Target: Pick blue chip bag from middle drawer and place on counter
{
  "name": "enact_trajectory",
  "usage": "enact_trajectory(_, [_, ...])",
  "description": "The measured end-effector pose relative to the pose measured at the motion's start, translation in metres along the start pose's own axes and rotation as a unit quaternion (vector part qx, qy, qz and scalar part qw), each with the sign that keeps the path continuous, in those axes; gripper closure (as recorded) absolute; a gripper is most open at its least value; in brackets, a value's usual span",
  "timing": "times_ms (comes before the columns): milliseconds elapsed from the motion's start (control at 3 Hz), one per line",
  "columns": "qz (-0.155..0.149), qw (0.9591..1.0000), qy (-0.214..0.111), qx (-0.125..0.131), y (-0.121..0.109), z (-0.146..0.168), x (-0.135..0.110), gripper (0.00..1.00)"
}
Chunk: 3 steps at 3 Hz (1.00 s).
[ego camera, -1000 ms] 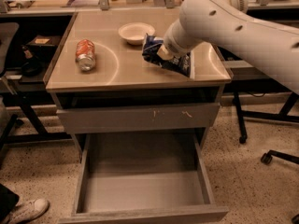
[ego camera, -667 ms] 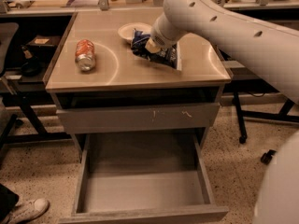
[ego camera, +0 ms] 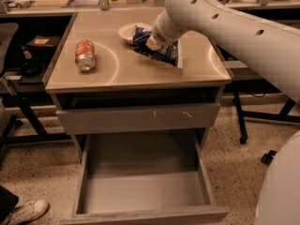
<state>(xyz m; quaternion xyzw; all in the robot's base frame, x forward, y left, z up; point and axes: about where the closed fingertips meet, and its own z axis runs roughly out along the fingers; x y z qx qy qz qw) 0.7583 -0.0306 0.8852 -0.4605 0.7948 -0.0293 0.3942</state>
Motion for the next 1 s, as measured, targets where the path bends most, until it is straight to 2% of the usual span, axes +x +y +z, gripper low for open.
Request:
enact_trajectory(667, [0.0,1.0,0.0,0.0,0.0,0.0,0.0,0.11])
enact_trajectory(1000, [0.0,1.0,0.0,0.0,0.0,0.0,0.0,0.0])
